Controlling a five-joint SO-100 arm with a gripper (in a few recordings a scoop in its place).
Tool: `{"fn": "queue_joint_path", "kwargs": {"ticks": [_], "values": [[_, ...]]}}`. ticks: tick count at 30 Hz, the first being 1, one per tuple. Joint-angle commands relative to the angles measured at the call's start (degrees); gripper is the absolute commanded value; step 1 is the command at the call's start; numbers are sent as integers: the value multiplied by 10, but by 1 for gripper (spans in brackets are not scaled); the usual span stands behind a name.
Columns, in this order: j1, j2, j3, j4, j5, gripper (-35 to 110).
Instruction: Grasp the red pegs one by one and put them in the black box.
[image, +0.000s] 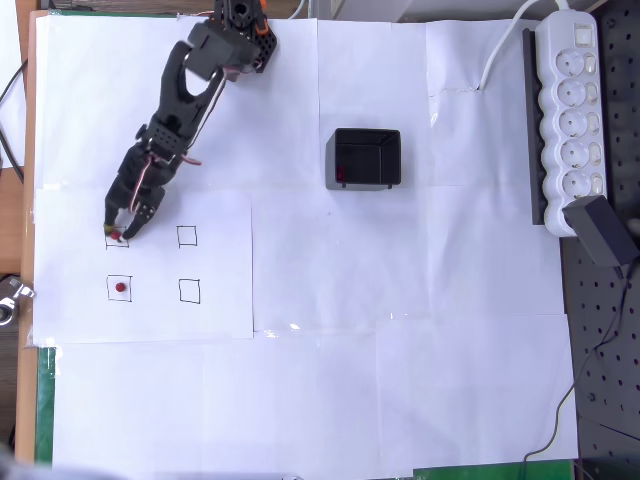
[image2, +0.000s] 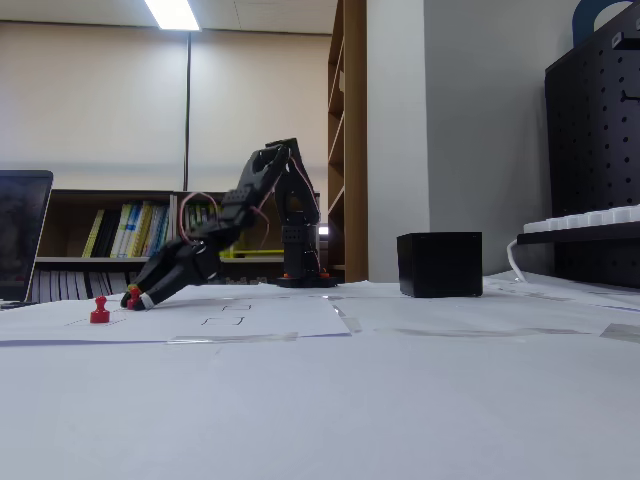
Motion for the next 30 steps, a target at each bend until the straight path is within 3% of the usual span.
{"fn": "queue_joint_path", "kwargs": {"ticks": [1,5,9,12,19,30], "values": [[-70,-151,83,368,-23,0],[-204,-190,220,639,-120,0],[-383,-192,404,817,-291,0],[-491,-192,474,817,-384,0],[-655,-140,495,817,-460,0],[-737,20,468,755,-490,0]]}}
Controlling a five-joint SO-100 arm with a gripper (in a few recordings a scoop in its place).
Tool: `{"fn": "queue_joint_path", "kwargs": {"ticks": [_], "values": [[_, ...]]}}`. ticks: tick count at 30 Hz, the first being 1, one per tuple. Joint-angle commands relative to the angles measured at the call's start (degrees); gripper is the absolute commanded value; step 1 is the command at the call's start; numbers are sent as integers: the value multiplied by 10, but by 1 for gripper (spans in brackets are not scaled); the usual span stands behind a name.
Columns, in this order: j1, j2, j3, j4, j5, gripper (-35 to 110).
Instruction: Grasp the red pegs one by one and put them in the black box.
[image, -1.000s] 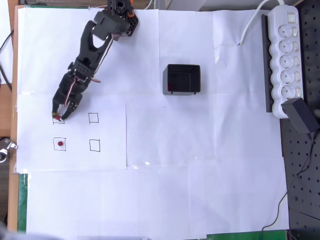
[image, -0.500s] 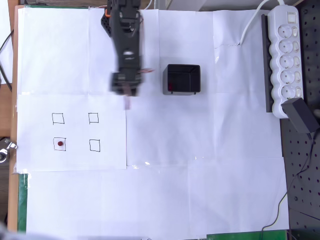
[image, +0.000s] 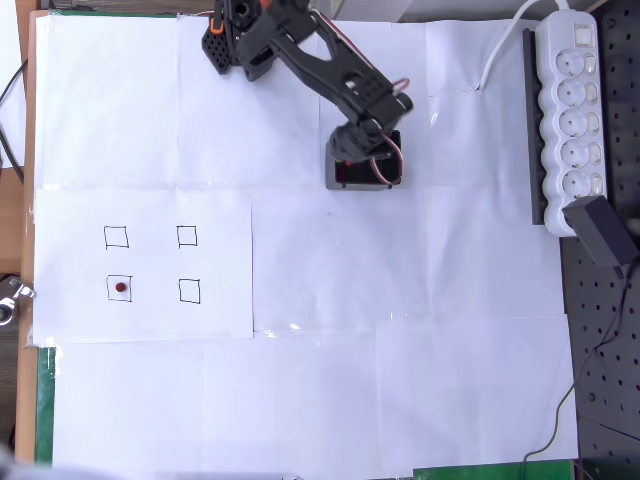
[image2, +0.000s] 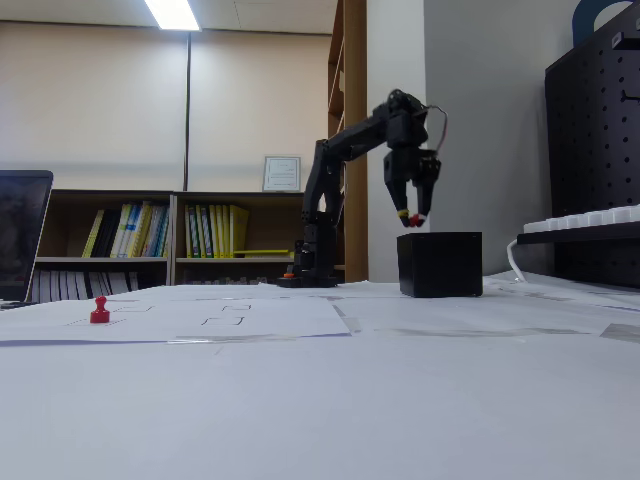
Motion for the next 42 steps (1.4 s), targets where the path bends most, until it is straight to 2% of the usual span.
{"fn": "queue_joint_path", "kwargs": {"ticks": [1,5,8,13,18,22,25,29,33,36,42], "values": [[-32,23,24,-4,-4,1],[-37,58,18,-4,-19,7],[-40,67,26,13,-19,19],[-33,58,113,54,-29,23],[7,-65,192,54,-20,24],[100,-209,107,-1,66,24],[248,-307,-111,-156,163,23],[460,-390,-423,-425,339,23],[608,-372,-599,-678,465,22],[657,-301,-643,-826,475,20],[692,-107,-624,-1107,406,20]]}}
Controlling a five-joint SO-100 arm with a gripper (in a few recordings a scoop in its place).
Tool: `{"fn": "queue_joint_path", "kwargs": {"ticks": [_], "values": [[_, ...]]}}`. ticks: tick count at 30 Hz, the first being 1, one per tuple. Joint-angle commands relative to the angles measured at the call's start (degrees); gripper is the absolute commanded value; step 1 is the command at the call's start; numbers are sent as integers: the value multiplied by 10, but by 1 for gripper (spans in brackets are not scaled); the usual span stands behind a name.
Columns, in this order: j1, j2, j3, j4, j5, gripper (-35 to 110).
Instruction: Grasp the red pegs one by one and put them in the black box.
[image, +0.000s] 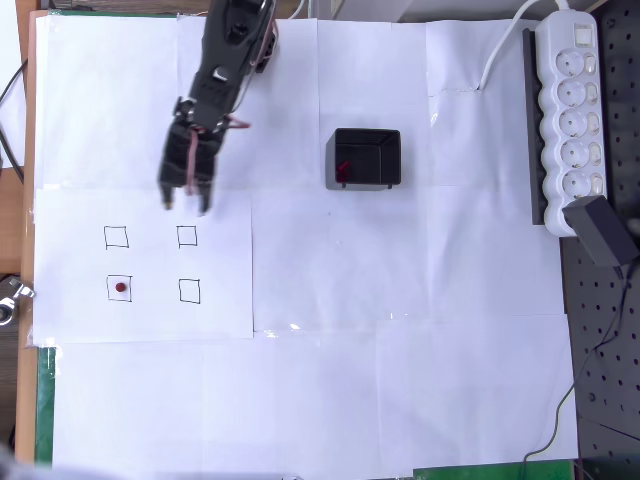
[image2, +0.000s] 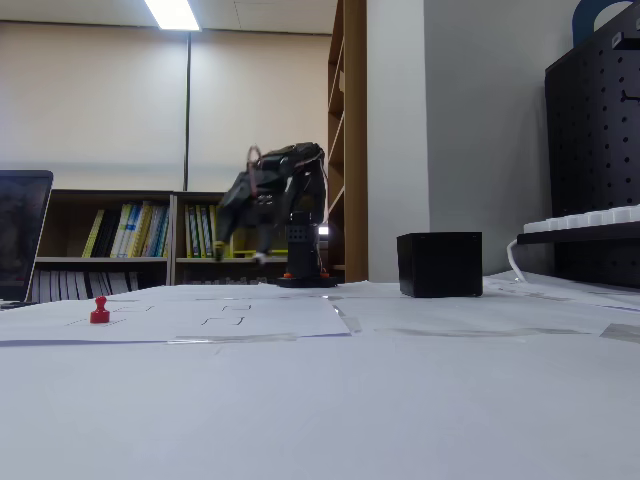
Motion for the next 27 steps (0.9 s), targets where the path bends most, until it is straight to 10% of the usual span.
{"fn": "queue_joint_path", "kwargs": {"ticks": [1,27], "values": [[26,102,44,-176,-43,20],[26,435,328,-325,-157,20]]}}
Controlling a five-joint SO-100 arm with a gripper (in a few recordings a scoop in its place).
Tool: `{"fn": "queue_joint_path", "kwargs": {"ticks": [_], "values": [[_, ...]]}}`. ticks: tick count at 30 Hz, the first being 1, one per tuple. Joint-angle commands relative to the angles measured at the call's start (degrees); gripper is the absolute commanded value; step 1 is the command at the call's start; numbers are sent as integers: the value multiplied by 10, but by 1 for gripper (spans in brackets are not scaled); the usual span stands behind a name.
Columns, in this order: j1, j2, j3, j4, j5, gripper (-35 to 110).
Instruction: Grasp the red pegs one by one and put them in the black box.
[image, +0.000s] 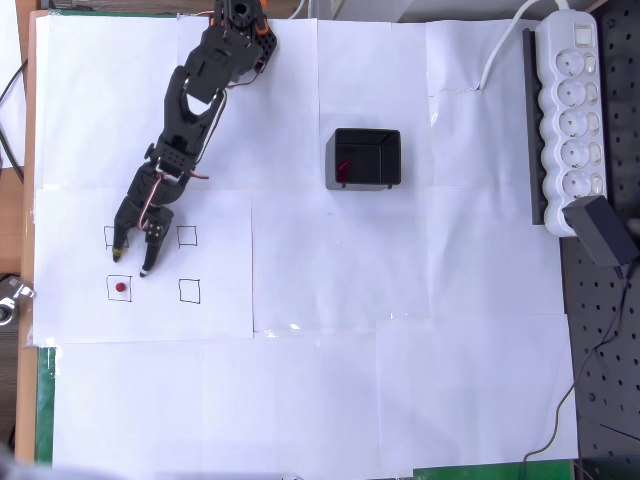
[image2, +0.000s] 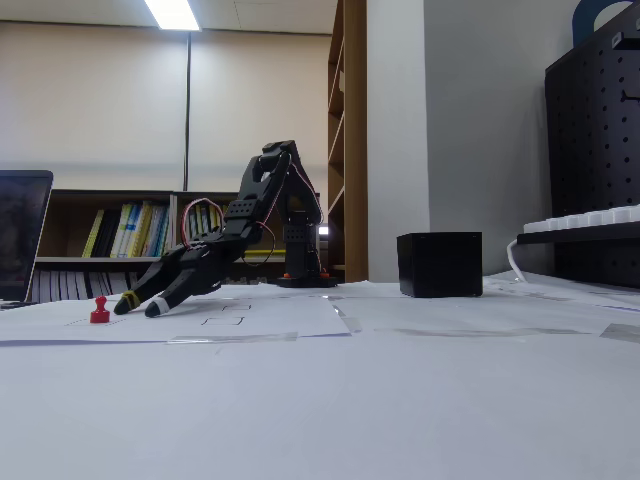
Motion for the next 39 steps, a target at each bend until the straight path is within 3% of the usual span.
{"fn": "queue_joint_path", "kwargs": {"ticks": [1,39], "values": [[-3,4,49,-17,-11,20],[-9,95,186,6,-7,17]]}}
